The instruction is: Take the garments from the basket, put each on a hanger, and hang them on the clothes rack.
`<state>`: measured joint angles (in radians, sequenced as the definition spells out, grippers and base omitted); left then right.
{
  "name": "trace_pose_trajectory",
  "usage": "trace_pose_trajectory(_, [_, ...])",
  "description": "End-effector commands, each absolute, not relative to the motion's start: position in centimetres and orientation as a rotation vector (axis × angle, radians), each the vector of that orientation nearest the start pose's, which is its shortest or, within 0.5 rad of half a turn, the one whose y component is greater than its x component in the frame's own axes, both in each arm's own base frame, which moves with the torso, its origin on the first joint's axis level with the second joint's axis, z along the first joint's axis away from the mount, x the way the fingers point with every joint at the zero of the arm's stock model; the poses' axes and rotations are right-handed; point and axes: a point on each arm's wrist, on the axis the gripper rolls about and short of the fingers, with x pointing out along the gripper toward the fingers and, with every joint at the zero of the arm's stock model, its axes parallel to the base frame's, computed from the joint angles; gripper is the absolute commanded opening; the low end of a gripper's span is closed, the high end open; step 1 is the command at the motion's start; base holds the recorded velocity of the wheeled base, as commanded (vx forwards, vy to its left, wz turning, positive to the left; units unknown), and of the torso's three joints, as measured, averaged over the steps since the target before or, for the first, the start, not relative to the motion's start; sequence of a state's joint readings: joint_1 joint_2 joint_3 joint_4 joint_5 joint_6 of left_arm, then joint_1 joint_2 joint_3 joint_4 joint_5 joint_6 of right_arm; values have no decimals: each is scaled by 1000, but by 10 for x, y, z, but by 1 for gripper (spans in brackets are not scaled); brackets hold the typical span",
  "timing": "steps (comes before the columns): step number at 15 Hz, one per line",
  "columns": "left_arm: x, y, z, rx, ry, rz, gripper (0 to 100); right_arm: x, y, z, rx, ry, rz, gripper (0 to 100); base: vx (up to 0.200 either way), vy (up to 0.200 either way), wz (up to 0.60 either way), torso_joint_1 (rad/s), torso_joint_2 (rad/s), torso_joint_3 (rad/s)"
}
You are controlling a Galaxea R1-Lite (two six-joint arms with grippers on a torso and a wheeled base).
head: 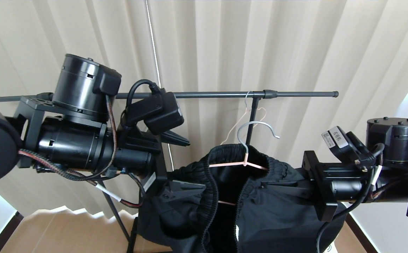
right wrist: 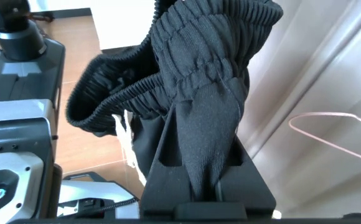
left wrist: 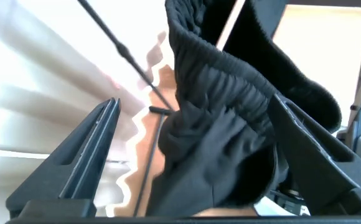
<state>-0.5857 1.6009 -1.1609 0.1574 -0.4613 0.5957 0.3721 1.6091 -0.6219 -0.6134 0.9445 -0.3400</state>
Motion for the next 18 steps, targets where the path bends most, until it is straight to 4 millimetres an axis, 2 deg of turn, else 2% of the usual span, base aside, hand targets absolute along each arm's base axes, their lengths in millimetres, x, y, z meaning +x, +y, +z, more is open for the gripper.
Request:
trace_pose_trajectory(1, [242,-174,224,565,342,-1192,100,232,111,160,-168,163,1360,0,0,0,0,0,0,0])
trace_pose_trajectory(7, [249,-187,215,552,356,-1251,100,226,112,164,-177,134,1376,0,0,0,0,0,0,0])
trace_pose_trajectory(16, [251,-190,199,547,414,-1269,100,221,114,170,-186,110,1386,0,0,0,0,0,0,0])
trace_pose_trajectory(17, [251,-190,199,545,415,-1269,0,221,114,170,-186,110,1386,0,0,0,0,0,0,0])
trace_pose_trajectory(18, [250,-190,200,546,411,-1270,0,221,114,170,-187,109,1386,0,0,0,0,0,0,0])
